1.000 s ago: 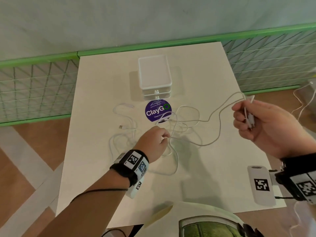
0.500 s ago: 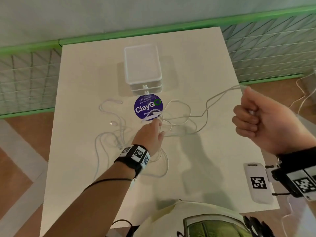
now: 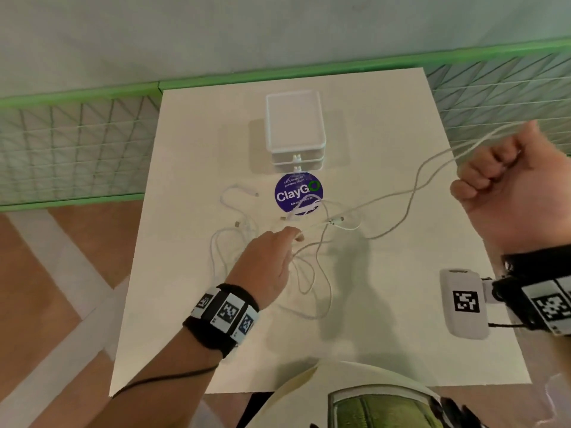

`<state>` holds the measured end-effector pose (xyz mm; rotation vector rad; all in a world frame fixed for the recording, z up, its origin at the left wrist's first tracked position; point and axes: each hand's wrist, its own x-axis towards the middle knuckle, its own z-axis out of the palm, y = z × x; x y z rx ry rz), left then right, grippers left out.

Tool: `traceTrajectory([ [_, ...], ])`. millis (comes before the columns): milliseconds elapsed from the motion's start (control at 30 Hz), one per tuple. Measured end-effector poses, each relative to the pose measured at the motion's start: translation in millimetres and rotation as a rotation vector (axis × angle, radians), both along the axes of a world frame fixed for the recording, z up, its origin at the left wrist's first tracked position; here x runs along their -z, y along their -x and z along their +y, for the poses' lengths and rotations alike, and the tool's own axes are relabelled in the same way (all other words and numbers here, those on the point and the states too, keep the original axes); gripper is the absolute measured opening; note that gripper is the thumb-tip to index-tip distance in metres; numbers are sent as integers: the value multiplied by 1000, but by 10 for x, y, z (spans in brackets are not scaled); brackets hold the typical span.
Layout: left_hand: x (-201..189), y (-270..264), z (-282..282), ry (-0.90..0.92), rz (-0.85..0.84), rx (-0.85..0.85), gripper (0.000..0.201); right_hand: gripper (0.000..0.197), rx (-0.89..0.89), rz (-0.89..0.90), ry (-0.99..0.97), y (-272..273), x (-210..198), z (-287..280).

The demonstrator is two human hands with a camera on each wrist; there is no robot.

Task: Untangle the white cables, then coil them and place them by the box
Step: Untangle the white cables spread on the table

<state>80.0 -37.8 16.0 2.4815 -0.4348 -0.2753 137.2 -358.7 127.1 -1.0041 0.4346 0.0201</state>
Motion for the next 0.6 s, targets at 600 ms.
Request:
traceTrajectory([
  [600,-1370,262,236,182,-249,280,31,39,-509,-403,742,711,-267,1355],
])
